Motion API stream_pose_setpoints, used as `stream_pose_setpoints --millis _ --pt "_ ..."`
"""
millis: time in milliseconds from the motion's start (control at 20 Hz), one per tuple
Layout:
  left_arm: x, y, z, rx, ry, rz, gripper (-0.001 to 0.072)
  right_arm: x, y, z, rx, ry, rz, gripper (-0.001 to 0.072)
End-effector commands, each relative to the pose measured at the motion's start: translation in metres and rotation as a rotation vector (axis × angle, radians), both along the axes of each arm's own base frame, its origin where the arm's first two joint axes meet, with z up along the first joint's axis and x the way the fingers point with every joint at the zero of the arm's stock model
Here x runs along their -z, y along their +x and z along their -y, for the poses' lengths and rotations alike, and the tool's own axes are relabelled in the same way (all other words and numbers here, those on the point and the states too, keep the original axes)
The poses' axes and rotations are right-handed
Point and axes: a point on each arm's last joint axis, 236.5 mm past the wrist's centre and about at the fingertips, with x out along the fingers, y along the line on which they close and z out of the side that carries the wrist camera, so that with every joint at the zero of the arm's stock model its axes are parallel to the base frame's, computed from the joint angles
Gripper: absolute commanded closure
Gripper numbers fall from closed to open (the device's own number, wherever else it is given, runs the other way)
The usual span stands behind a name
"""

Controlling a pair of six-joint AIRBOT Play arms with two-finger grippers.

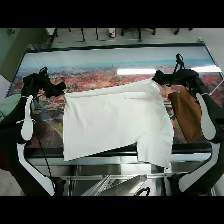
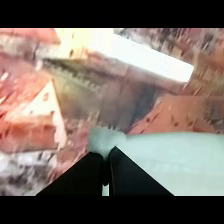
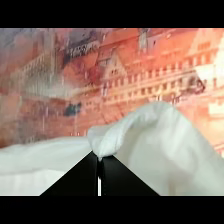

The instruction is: Fold the shirts.

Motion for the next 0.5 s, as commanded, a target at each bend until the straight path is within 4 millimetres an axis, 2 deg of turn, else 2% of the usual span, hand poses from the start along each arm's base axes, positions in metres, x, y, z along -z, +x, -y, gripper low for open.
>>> stream_pose_setpoints --millis 0,100,150,250,450 --pt "-0.021 0.043 0.012 -0.016 -0.087 0.108 0.0694 -0.008 0.034 0.03 0.096 0.011 0.058 0.0697" --pt "-0.049 0.054 0.022 -0.021 -0.141 0.169 0.0694 -0.029 0.04 0.045 0.112 0.025 0.085 0.0696" --pt "-0.055 0.053 0.026 -0.021 -0.161 0.175 0.0694 -0.033 0.037 0.05 0.099 0.033 0.077 0.0696" --pt "-0.054 0.039 0.03 -0.019 -0.176 0.138 0.0694 -0.027 0.022 0.053 0.05 0.046 0.022 0.0696" --pt "-0.044 -0.005 0.038 0.012 -0.186 0.004 0.0694 -0.004 -0.021 0.059 -0.086 -0.037 -0.123 0.0696"
